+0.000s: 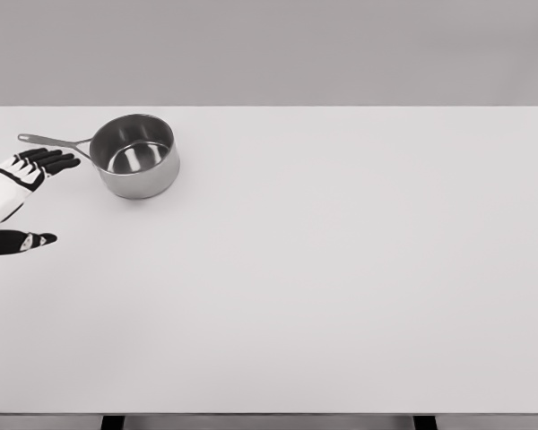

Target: Rotate pot handle

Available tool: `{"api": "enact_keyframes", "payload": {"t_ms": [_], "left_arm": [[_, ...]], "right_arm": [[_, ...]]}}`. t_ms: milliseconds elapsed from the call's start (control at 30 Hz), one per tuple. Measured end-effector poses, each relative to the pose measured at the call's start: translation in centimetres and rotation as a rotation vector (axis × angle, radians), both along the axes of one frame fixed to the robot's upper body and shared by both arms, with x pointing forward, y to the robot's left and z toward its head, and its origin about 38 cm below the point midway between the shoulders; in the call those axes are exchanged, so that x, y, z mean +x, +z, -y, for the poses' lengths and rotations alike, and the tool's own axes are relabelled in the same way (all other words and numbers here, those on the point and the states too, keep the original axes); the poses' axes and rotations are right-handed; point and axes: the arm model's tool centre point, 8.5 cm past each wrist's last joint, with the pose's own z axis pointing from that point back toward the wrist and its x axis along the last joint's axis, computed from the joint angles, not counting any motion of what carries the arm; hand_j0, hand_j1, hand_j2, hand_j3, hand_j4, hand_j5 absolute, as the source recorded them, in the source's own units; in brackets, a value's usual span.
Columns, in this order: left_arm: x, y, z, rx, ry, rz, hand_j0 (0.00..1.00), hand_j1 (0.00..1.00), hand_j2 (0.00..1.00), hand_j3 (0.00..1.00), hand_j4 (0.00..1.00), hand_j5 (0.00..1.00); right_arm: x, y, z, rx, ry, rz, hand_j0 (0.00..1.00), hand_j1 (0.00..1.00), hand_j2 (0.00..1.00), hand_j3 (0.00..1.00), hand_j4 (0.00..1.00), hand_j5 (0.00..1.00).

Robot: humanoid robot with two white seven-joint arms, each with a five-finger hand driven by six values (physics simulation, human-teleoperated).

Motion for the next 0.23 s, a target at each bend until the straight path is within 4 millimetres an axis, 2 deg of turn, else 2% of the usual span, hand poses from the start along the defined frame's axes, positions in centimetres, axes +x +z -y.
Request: {"api": "enact_keyframes", "payload": {"t_ms": [233], "left_arm": [[-0.4,0.3,1.6,-0.021,-0.035,0.025,1.00,1.00,1.00,1.00,1.00,1.00]], "right_arm": [[0.0,0.0,0.0,0.000,0.000,0.000,1.00,1.00,1.00,1.00,1.00,1.00]]}}
